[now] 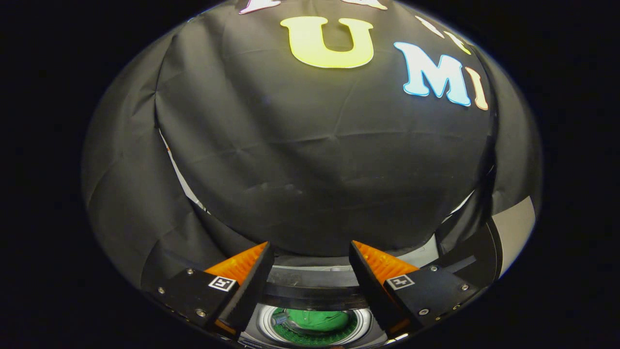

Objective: Put the clothes into the washing machine and then close the washing machine lid.

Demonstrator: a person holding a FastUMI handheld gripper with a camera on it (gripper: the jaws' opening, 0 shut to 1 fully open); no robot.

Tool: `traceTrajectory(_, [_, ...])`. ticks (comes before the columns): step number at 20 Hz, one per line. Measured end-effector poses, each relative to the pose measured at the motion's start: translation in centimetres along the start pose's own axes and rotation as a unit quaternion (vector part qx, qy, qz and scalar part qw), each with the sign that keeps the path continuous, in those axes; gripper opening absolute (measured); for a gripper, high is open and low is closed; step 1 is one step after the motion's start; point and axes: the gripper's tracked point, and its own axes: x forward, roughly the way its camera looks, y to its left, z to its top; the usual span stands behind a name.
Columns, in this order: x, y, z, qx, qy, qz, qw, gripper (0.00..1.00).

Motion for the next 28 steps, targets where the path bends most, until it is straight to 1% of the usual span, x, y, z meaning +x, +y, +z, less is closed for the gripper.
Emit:
traceTrajectory(6, [-2.9, 0.3, -1.3, -0.007, -0.056, -0.002, 0.998, 0.97])
traceTrajectory(15, [-6.2, 0.5, -3.9, -0.013, -0.107, 0.005, 0.994, 0.96])
traceTrajectory(20, [-7.2, 0.7, -5.1, -0.019, -0.115, 0.012, 0.993, 0.97])
traceTrajectory(28, [-7.6, -0.2, -6.9, -0.023, -0.110, 0.034, 0.993, 0.95])
